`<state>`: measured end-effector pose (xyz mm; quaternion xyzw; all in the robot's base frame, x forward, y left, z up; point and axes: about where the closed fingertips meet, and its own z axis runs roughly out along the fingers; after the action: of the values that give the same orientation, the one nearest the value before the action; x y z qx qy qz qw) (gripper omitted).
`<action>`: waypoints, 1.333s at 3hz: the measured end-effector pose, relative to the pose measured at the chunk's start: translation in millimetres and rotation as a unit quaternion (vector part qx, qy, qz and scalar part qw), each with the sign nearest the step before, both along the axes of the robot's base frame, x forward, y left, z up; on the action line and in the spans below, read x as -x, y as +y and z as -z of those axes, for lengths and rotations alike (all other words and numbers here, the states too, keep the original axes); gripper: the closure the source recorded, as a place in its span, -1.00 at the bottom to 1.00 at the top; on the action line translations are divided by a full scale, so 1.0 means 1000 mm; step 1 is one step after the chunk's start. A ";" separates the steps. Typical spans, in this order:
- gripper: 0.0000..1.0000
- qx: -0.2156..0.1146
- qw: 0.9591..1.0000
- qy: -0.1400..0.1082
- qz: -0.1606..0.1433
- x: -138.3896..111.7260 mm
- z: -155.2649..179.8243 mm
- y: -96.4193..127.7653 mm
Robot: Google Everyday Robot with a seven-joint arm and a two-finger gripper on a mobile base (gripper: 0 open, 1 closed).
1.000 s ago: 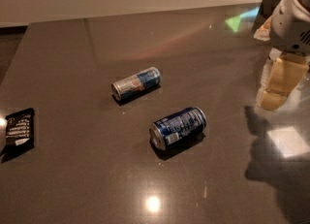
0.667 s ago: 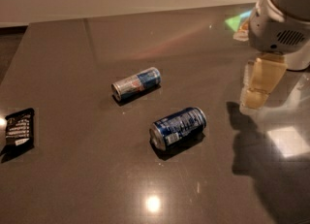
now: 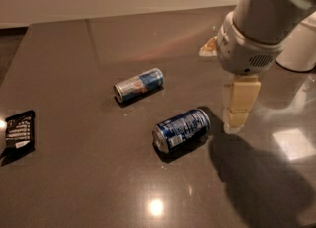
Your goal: Place pepsi can upright
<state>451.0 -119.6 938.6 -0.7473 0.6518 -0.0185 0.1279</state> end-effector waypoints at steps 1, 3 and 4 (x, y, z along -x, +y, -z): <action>-1.00 0.012 0.999 0.005 -0.049 0.005 0.026 0.021; -1.00 0.049 0.993 0.018 -0.109 0.003 0.070 0.037; -1.00 0.062 0.990 0.024 -0.127 0.004 0.080 0.036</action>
Offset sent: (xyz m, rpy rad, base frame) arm -0.0029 0.0474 -0.0869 -0.1123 0.0533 0.2594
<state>446.5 -83.2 858.6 -0.8306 0.5522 -0.0246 0.0672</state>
